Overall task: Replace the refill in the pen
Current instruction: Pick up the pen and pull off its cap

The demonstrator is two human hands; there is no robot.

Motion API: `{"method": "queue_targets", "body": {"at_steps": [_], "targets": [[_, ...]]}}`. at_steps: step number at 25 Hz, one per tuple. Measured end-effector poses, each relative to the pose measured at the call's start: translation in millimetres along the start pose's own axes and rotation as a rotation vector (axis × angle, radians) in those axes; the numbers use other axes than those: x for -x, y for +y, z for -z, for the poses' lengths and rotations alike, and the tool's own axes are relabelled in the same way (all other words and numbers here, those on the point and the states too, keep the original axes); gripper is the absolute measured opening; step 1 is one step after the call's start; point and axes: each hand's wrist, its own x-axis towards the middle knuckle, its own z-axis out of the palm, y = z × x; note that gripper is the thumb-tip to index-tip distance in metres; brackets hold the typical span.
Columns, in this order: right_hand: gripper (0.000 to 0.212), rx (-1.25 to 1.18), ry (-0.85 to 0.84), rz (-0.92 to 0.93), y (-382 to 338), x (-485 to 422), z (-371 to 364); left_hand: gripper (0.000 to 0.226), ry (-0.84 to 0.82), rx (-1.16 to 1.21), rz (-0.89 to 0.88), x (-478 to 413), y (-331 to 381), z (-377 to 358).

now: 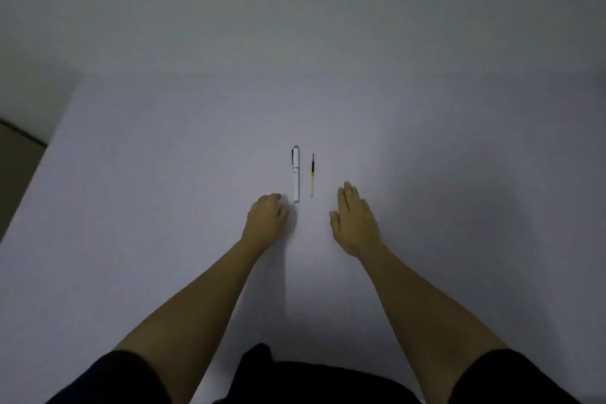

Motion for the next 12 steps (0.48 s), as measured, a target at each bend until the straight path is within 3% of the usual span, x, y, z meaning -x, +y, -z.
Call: {"method": "queue_targets", "body": {"at_steps": [12], "targets": [[0.058,-0.061,0.186,-0.018,7.2,-1.0,-26.1,0.026,0.151,0.010,0.145,-84.0,35.1,-18.1]]}}
